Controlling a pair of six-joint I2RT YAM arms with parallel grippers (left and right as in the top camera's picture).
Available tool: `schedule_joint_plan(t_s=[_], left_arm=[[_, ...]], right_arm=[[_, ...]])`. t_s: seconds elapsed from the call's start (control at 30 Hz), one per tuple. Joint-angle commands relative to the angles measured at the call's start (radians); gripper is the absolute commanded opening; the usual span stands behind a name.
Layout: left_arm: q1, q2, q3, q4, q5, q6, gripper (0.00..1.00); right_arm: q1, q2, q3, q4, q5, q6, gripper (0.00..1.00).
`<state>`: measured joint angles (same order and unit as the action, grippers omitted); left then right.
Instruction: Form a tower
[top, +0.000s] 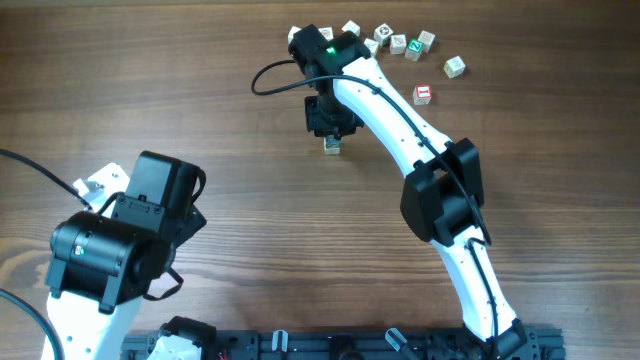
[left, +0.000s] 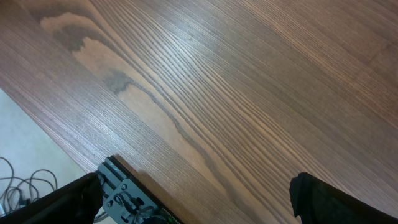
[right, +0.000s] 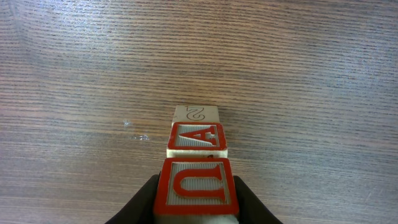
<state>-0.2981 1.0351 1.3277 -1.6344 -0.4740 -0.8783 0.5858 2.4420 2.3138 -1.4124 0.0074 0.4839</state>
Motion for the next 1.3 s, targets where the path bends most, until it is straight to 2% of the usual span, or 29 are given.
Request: schedule_joint_plan(t_s=[0.0, 0.1, 0.3, 0.57, 0.63, 0.7, 0.77, 0.83, 1.03, 1.17, 1.27], left_arm=[[0.006, -0.004, 0.000, -0.001, -0.002, -0.020, 1.00], [0.006, -0.004, 0.000, -0.001, -0.002, -0.020, 1.00], [0.006, -0.004, 0.000, -0.001, -0.002, -0.020, 1.00], [0.006, -0.004, 0.000, -0.001, -0.002, -0.020, 1.00], [0.006, -0.004, 0.000, 0.000, -0.002, -0.020, 1.00], [0.006, -0.004, 0.000, 0.000, -0.002, -0.020, 1.00], [0.006, -0.004, 0.000, -0.001, -0.002, -0.020, 1.00], [0.006, -0.004, 0.000, -0.001, -0.002, -0.020, 1.00], [0.006, -0.004, 0.000, 0.000, -0.002, -0.020, 1.00], [0.006, -0.004, 0.000, -0.001, -0.002, -0.020, 1.00], [0.006, -0.004, 0.000, -0.001, -0.002, -0.020, 1.00]], right_arm=[[0.000, -0.045, 0.021, 0.002, -0.001, -0.010, 0.22], [0.000, -0.044, 0.021, 0.001, -0.001, -0.010, 0.29], [0.000, -0.044, 0.021, 0.002, -0.006, -0.010, 0.35], [0.000, -0.044, 0.021, 0.002, -0.008, -0.010, 0.34], [0.000, -0.044, 0.021, 0.004, -0.008, -0.010, 0.43], [0.000, -0.045, 0.021, 0.014, -0.008, -0.010, 0.59], [0.000, -0.045, 0.021, 0.018, -0.008, -0.010, 0.83], [0.000, -0.045, 0.022, 0.019, -0.008, -0.010, 0.98], [-0.003, -0.090, 0.116, -0.043, 0.005, -0.011, 0.99], [-0.008, -0.264, 0.133, -0.134, 0.063, -0.007, 0.99], [-0.007, -0.388, 0.133, -0.196, 0.139, 0.082, 0.99]])
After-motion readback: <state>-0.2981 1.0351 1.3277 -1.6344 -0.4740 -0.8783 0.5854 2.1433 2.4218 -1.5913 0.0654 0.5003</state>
